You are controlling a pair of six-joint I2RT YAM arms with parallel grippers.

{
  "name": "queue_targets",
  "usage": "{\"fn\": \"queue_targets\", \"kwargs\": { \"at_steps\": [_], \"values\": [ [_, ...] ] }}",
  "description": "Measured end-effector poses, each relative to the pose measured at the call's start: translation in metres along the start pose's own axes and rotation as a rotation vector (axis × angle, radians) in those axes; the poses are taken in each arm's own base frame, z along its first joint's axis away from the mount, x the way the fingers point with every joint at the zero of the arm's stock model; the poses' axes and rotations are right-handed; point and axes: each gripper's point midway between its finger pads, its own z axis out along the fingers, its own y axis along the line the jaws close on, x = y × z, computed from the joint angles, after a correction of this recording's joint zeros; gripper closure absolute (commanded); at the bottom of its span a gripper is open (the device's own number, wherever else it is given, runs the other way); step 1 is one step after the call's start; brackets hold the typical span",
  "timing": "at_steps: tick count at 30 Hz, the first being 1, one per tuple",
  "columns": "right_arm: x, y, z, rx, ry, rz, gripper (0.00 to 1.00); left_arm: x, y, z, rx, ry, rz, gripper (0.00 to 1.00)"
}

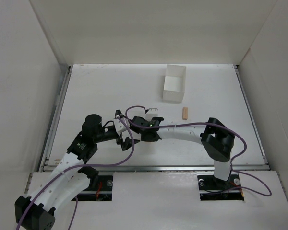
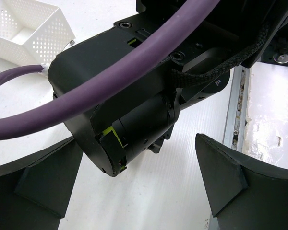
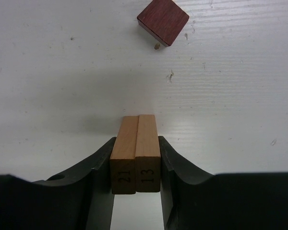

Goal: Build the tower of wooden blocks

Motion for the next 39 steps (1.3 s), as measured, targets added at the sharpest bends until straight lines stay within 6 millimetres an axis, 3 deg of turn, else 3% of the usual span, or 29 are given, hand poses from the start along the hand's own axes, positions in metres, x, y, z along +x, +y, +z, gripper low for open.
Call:
{"fn": "queue_targets", "kwargs": {
  "at_steps": [4, 7, 9, 10, 13, 26, 33, 37, 39],
  "values": [
    [0.000, 0.000, 0.000, 0.000, 0.000, -0.005, 0.70, 0.000, 0.000, 0.000, 0.000, 0.000, 0.000, 0.00],
    [0.000, 0.000, 0.000, 0.000, 0.000, -0.005, 0.70, 0.000, 0.000, 0.000, 0.000, 0.000, 0.000, 0.00],
    [0.000, 0.000, 0.000, 0.000, 0.000, -0.005, 0.59, 0.000, 0.000, 0.000, 0.000, 0.000, 0.000, 0.00],
    [0.000, 0.000, 0.000, 0.000, 0.000, -0.006, 0.43, 0.000, 0.000, 0.000, 0.000, 0.000, 0.000, 0.00],
    [0.000, 0.000, 0.000, 0.000, 0.000, -0.009, 0.29, 0.000, 0.000, 0.000, 0.000, 0.000, 0.000, 0.00],
    [-0.007, 0.000, -0.006, -0.011, -0.018, -0.020, 0.17, 0.001, -0.001, -0.001, 0.000, 0.005, -0.006, 0.00],
    [-0.048, 0.003, -0.058, -0.142, -0.114, 0.024, 0.06, -0.012, 0.005, -0.004, -0.030, -0.020, -0.031, 0.00],
    [-0.080, -0.010, -0.078, -0.185, -0.165, 0.060, 0.04, -0.054, 0.020, -0.009, -0.094, -0.099, -0.008, 0.00],
    [-0.099, -0.033, -0.077, -0.161, -0.190, 0.092, 0.04, -0.078, 0.030, -0.012, -0.138, -0.149, -0.019, 0.00]
  ]
}}
